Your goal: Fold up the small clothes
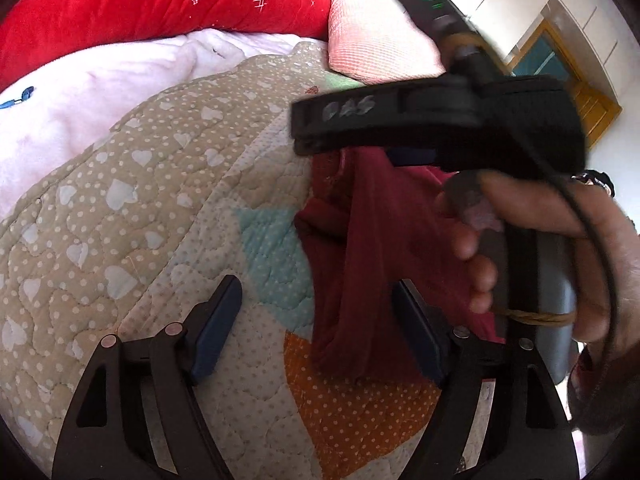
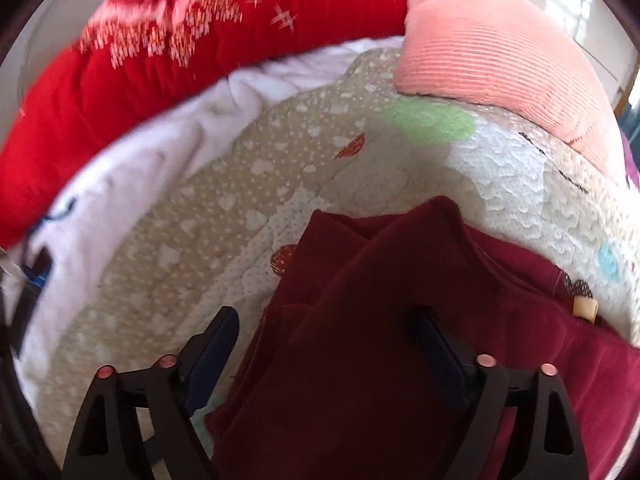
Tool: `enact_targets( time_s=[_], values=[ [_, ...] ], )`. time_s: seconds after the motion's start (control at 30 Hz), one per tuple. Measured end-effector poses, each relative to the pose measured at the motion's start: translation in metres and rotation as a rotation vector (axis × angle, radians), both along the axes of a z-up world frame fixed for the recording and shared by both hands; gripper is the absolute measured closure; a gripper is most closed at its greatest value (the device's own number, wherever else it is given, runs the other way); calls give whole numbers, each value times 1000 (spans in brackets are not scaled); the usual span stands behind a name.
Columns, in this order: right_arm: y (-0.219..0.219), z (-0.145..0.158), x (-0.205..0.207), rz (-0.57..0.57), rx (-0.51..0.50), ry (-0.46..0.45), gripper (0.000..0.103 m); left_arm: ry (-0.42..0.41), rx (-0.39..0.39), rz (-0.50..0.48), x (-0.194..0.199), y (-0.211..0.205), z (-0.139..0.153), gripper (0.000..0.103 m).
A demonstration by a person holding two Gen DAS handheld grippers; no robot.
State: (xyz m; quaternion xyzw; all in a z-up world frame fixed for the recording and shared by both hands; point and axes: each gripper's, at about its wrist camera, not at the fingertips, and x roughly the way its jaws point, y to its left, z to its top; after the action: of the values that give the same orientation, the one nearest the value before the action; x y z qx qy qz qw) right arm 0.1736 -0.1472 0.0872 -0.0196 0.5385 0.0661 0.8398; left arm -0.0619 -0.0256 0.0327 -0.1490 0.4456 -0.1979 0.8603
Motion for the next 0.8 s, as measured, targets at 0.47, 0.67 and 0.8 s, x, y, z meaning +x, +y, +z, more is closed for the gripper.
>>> enact_targets(
  time_s=[0.47,0.67,0.8],
  values=[
    [-26,21,-22,40,71,-122,80,-4,19,-5,13,-14,5,22],
    [-57,44,-45,-2,231,-198,85,-11,-46,-112,10,-33,33,77],
    [-88,71,-69,-37,307,-275,86,-97,-58,-199,-7,-63,74,80]
  ],
)
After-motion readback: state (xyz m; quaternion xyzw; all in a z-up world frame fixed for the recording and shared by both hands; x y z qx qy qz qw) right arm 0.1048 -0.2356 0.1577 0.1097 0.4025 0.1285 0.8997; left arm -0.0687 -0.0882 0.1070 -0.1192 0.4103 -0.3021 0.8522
